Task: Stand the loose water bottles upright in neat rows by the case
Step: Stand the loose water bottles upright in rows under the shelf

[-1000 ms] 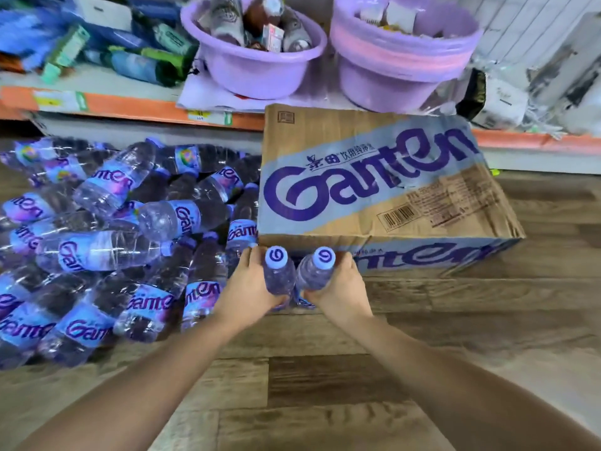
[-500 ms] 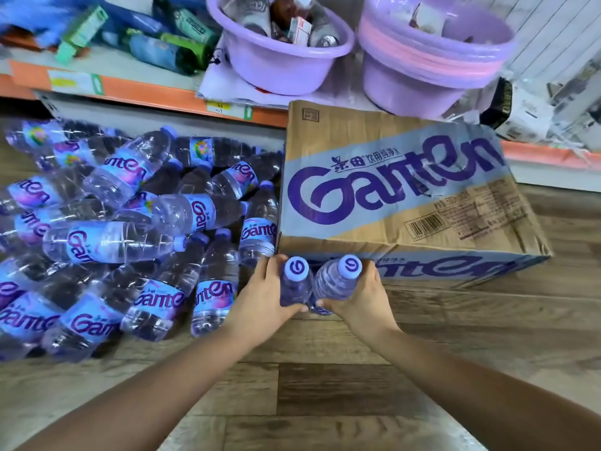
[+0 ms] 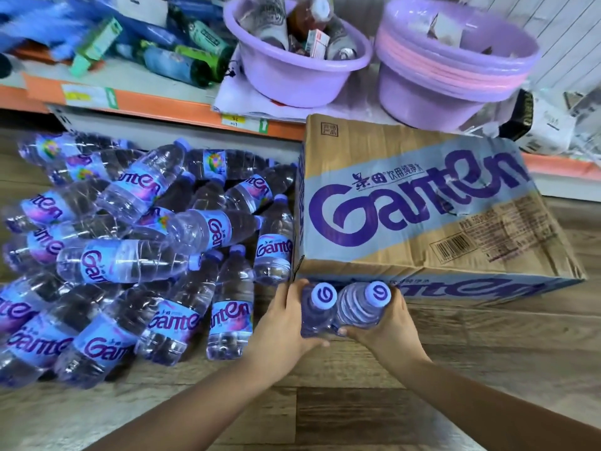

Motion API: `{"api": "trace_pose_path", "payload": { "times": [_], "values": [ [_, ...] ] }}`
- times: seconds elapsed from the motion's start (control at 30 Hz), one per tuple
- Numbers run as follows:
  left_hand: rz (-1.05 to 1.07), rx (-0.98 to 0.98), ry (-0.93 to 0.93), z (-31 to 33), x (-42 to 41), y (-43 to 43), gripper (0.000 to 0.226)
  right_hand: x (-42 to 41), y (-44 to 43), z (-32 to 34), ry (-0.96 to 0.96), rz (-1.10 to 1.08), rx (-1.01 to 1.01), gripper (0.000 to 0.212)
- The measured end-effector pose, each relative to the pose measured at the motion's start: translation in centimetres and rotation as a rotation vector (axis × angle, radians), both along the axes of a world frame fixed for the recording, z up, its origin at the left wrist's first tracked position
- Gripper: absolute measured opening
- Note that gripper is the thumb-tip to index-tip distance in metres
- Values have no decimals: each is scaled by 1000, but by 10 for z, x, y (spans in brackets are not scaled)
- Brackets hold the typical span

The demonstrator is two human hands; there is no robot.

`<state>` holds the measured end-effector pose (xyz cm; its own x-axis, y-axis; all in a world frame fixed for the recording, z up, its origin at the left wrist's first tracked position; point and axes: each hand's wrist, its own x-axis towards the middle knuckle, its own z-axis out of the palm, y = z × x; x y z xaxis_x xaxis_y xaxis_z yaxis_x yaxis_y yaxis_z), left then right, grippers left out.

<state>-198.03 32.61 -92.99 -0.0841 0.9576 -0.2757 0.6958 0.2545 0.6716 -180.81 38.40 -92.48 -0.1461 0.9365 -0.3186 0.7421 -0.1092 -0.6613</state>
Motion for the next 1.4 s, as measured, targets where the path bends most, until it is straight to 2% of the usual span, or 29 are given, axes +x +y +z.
{"api": "trace_pose_path", "payload": {
  "times": [0.07, 0.17, 0.2, 0.27, 0.3, 0.37, 0.4, 0.47, 0.57, 0.77, 0.87, 0.93, 1.1, 1.27, 1.33, 1.4],
  "values": [
    [-129, -76, 28, 11, -14, -4, 109, 1, 0, 9, -94, 38, -66, 102],
    [-255, -104, 168, 46, -50, -7, 100, -1, 0, 41, -317, 51, -273, 118],
    [-270, -90, 225, 60, -62, -6, 100, -2, 3, 53, -418, 68, -345, 117],
    [-289, -56, 313, 94, -95, -1, 99, -8, 18, 90, -664, 136, -421, 92],
    [-293, -43, 338, 108, -112, 4, 88, -12, 26, 109, -738, 160, -434, 72],
    [-277, -25, 380, 133, -141, 17, 59, -28, 46, 147, -682, 144, -407, 35],
    [-252, -17, 399, 143, -154, 25, 51, -41, 56, 162, -620, 141, -364, 30],
    [-188, -23, 415, 153, -175, 44, 45, -71, 76, 181, -533, 152, -241, 29],
    [-114, -93, 417, 148, -195, 72, 43, -126, 105, 177, -420, 220, -98, 29],
    [5, -204, 409, 129, -207, 114, 43, -199, 135, 127, -315, 385, -143, 30],
    [-9, -259, 395, 122, -202, 131, 43, -208, 152, 106, -390, 513, -206, 21],
    [-24, -266, 371, 107, -203, 147, 43, -218, 169, 99, -468, 571, -231, 27],
    [-26, -227, 304, 54, -209, 185, 34, -258, 206, 62, -576, 650, -151, 30],
    [-23, -178, 211, 3, -196, 235, 18, -273, 217, 19, -617, 544, -181, 43],
    [16, -194, 160, -15, -180, 256, 21, -266, 212, 1, -638, 499, -242, 45],
    [40, -297, 190, -28, -165, 268, 33, -260, 210, -15, -649, 510, -245, 41]
  ]
}}
